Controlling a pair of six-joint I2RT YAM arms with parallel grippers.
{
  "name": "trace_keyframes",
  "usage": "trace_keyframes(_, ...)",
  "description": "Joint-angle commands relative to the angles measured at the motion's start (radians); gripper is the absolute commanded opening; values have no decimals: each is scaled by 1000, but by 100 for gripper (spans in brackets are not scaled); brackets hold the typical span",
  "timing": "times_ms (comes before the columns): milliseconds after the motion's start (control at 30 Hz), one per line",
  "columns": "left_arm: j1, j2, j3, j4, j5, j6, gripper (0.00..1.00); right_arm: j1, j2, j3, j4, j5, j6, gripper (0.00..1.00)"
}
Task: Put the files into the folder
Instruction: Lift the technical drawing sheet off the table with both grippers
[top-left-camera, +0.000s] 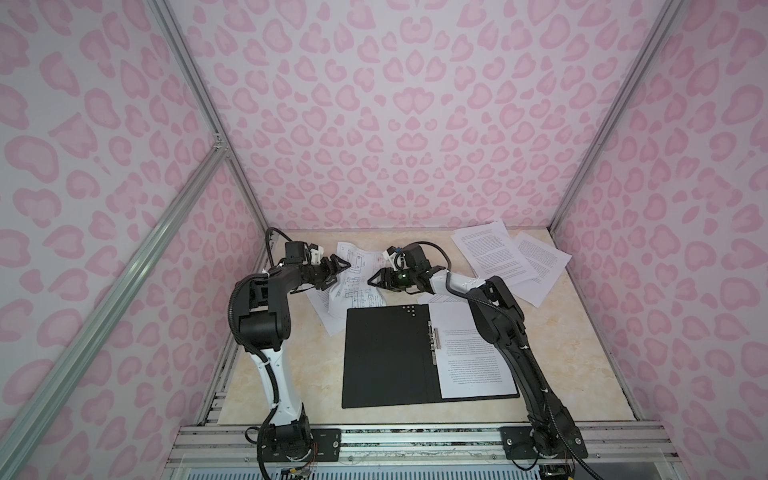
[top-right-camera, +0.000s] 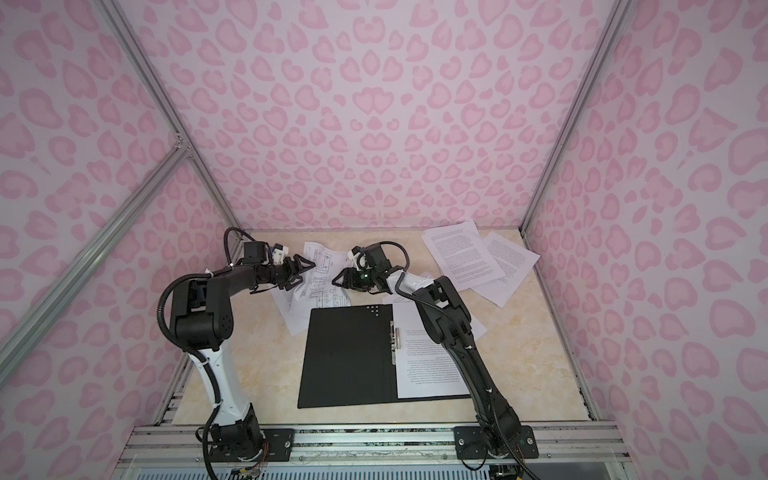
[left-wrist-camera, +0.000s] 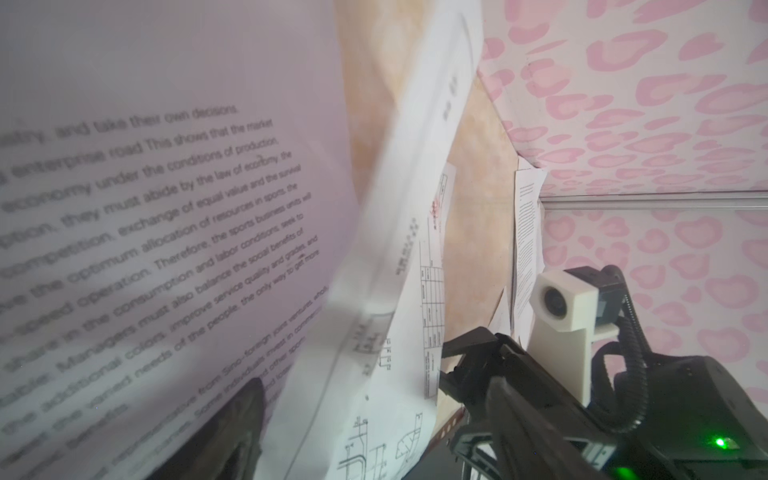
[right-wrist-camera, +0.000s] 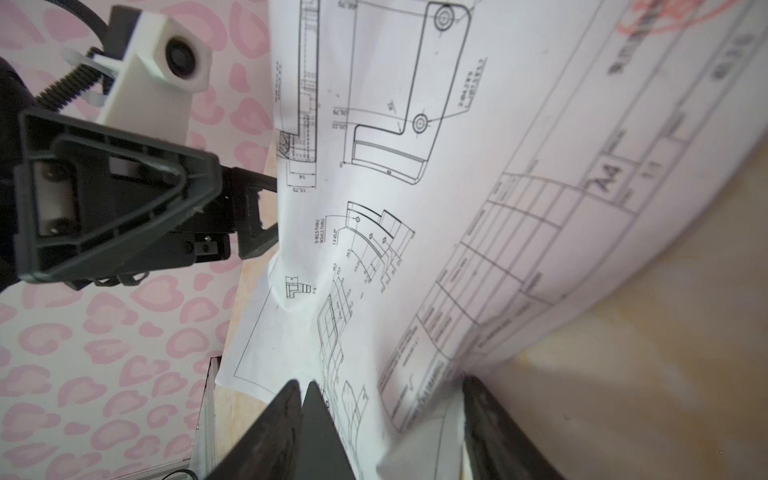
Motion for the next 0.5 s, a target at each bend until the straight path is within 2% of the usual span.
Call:
trace_keyframes(0,-1,-16,-10,41,57,45,86,1,24,-15,-75,16,14,63)
trace_keyframes(33,-1,-17,-10,42,70,52,88,0,25,-16,-73,13,16,63)
trace_keyframes(67,-1,-25,-26,58,87,57,98,0,27,-16,-71,12,18,63)
trace_keyframes(200,1,-59,-60,125,124,66,98,-2,29,-23,-53,4,29,63)
trace_keyframes(467,1,51,115,93,178,70,98,-5,30,-30,-32,-10,38,63)
